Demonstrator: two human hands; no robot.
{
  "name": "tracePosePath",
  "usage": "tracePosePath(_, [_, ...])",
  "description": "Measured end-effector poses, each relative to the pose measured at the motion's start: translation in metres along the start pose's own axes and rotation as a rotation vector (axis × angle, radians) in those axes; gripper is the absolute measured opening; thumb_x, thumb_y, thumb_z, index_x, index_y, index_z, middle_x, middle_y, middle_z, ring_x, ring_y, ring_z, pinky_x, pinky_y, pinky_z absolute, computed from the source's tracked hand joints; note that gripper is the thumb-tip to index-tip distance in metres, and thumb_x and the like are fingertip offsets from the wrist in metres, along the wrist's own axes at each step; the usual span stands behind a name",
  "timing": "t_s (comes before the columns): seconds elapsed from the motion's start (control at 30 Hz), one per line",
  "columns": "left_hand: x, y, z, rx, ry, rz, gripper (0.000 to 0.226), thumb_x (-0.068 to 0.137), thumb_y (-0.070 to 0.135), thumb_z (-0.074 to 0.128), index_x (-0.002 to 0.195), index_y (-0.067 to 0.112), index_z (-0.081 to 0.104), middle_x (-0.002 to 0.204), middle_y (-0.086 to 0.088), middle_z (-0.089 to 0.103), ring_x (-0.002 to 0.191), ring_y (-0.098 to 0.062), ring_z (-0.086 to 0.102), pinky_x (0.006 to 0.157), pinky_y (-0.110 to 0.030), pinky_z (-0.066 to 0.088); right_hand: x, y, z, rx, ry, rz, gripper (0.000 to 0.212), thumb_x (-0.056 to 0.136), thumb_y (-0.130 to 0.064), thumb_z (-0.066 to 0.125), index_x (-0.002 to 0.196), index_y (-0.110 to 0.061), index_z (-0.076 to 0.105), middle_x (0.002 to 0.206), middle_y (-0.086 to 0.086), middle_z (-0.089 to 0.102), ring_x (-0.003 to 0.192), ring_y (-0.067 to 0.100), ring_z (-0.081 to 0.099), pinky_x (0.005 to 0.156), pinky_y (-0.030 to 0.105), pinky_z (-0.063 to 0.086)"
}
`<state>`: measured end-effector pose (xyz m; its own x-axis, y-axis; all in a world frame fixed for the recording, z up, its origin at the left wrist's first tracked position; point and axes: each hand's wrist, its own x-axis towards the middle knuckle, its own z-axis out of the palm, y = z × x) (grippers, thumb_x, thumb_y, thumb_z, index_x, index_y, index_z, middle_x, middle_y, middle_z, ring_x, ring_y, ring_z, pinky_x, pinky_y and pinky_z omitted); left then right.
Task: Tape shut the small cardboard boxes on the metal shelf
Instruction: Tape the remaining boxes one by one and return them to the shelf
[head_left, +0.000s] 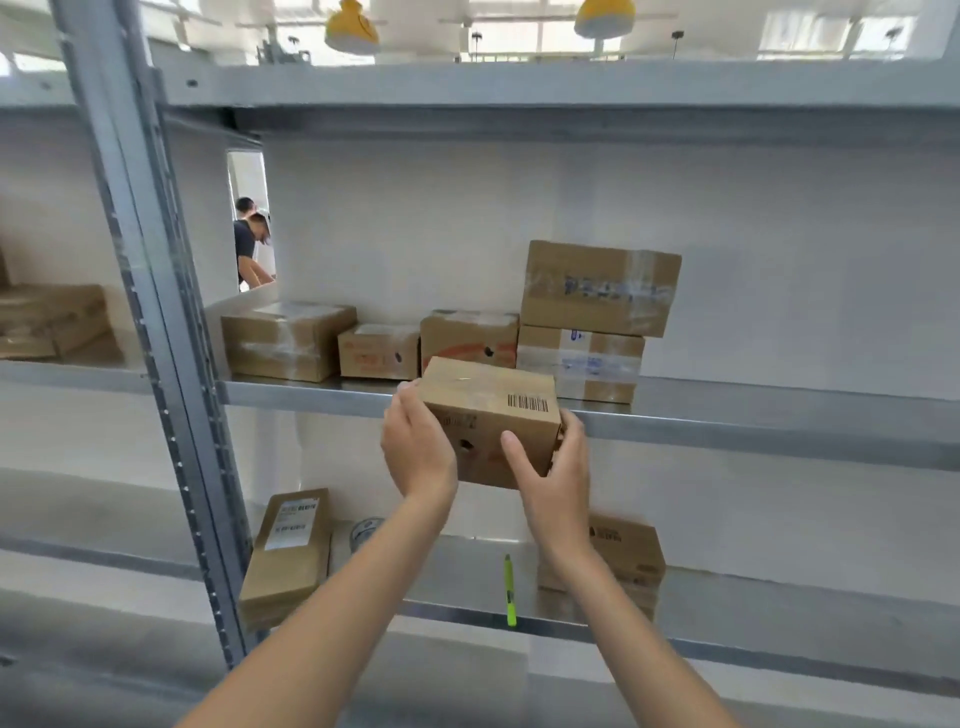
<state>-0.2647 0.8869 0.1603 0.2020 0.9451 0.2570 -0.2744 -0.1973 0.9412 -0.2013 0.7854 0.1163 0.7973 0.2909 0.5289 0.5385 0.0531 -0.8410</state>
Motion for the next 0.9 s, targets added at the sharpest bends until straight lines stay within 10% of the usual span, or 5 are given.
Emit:
tracePosePath(0.43, [0.125, 0.084, 0.035, -0.136, -0.248, 0.129, 0.033, 0.102, 0.026, 0.035, 0.078, 0.018, 0.057, 0.077, 0.001, 0.057, 0.075, -0.015, 0.051, 0.065, -0.028, 0.044, 0.161, -0.088, 0.011, -0.184, -0.223, -0.097, 0.058, 0.087, -0.026, 0.070, 0.140, -0.017, 0.047, 0.131, -0.002, 0.056, 0.121, 0.013, 0.049, 0.090, 0.020, 0.036])
tracePosePath(0.63, [0.165, 0.068, 0.062, -0.035, -0.343, 0.138, 0.029, 0.096, -0.001, 0.037, 0.110, 0.011, 0.060, 0.086, 0.002, 0.060, 0.078, -0.008, 0.052, 0.055, -0.014, 0.044, 0.195, -0.078, 0.033, -0.221, -0.148, -0.083, 0.047, 0.086, -0.020, 0.071, 0.130, -0.013, 0.054, 0.122, 0.001, 0.061, 0.097, 0.004, 0.054, 0.078, 0.009, 0.043])
tracePosePath(0.9, [0.194, 0.028, 0.087, -0.013, -0.429, 0.109, 0.037, 0.099, 0.003, 0.041, 0.133, 0.012, 0.052, 0.124, -0.008, 0.061, 0.113, -0.022, 0.056, 0.100, -0.037, 0.046, 0.206, -0.049, 0.052, -0.545, 0.051, -0.170, 0.030, 0.089, -0.020, 0.068, 0.111, -0.014, 0.048, 0.098, -0.001, 0.057, 0.088, 0.017, 0.059, 0.066, 0.025, 0.044])
